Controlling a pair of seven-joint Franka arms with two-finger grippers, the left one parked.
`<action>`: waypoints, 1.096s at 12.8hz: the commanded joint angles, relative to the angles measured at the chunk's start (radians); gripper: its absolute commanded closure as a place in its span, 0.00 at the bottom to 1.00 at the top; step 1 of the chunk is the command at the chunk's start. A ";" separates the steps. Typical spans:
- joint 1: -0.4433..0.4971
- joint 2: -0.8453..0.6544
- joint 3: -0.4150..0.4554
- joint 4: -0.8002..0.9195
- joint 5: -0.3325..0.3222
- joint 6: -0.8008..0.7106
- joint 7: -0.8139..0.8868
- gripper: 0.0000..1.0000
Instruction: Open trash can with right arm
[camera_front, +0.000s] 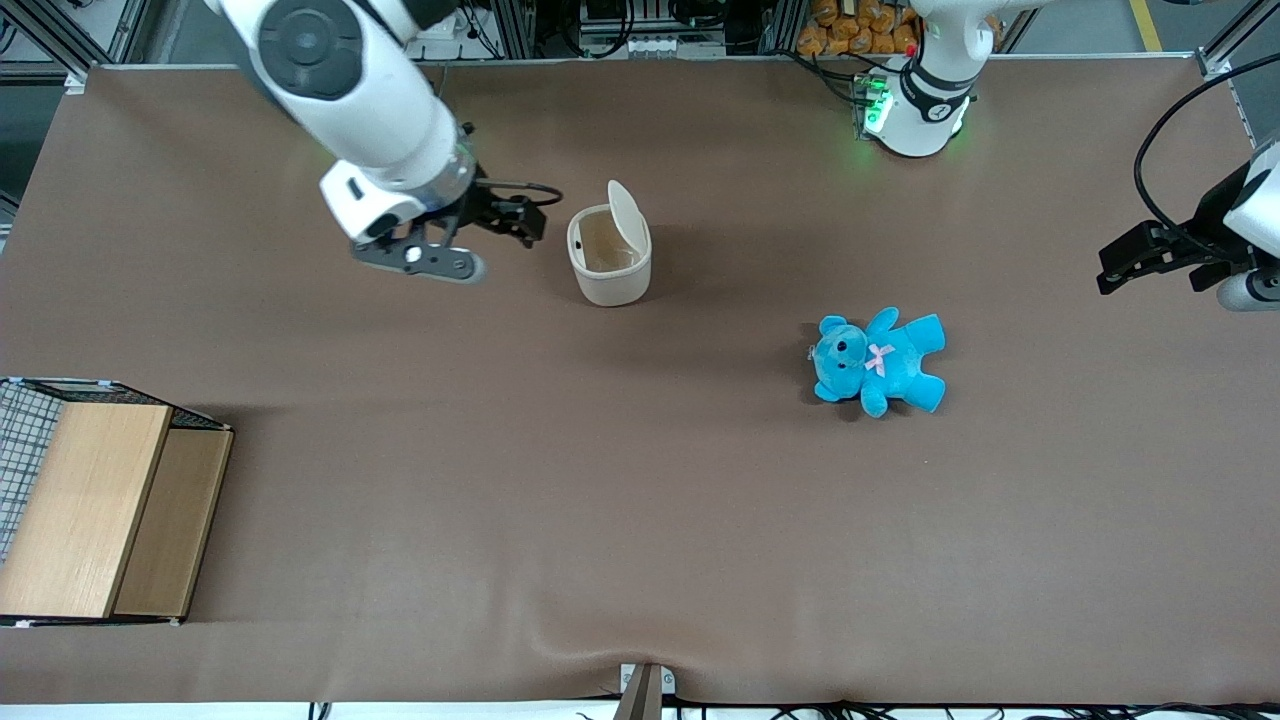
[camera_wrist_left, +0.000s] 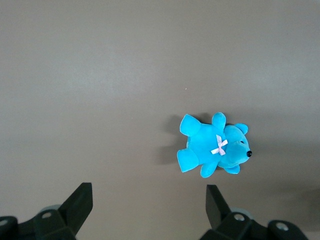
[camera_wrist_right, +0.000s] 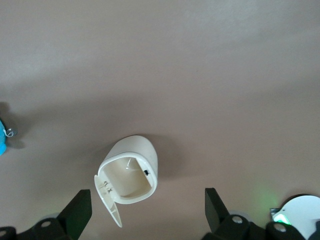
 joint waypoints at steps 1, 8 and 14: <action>-0.006 0.009 -0.052 0.074 -0.008 -0.067 -0.103 0.00; 0.000 -0.069 -0.305 0.144 -0.008 -0.215 -0.469 0.00; 0.005 -0.147 -0.511 0.139 -0.003 -0.267 -0.685 0.00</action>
